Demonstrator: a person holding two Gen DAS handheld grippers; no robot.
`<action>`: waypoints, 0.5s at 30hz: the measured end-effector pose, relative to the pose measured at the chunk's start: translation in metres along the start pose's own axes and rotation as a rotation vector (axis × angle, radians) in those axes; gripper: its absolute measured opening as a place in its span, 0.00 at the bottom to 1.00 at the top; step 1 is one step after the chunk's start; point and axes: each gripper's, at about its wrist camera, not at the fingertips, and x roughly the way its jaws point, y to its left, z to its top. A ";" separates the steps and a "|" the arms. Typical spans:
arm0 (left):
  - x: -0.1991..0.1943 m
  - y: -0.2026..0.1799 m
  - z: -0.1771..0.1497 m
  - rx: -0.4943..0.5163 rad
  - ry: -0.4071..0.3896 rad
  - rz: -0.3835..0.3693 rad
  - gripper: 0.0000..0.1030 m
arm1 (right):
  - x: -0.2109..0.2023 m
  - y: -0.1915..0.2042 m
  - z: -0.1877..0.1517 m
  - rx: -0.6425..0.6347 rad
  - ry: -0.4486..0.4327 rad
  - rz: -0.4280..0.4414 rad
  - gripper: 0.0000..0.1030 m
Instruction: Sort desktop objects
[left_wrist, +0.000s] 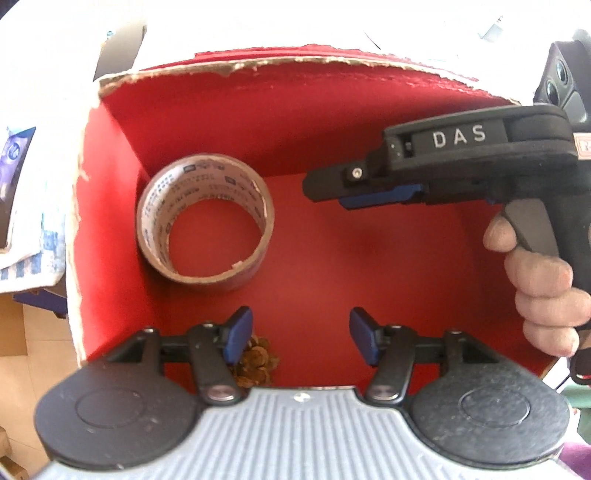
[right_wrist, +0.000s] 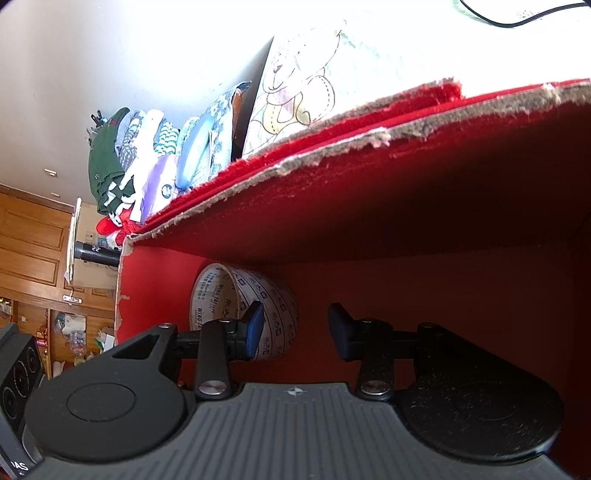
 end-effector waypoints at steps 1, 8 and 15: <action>0.002 -0.002 0.000 0.003 0.000 0.013 0.60 | 0.001 0.001 0.000 -0.003 0.006 -0.002 0.42; 0.000 -0.006 0.002 0.008 -0.014 0.056 0.62 | 0.005 0.005 -0.001 -0.026 0.022 -0.017 0.42; 0.008 -0.006 -0.006 0.000 -0.027 0.065 0.65 | 0.010 0.009 0.000 -0.043 0.045 -0.029 0.43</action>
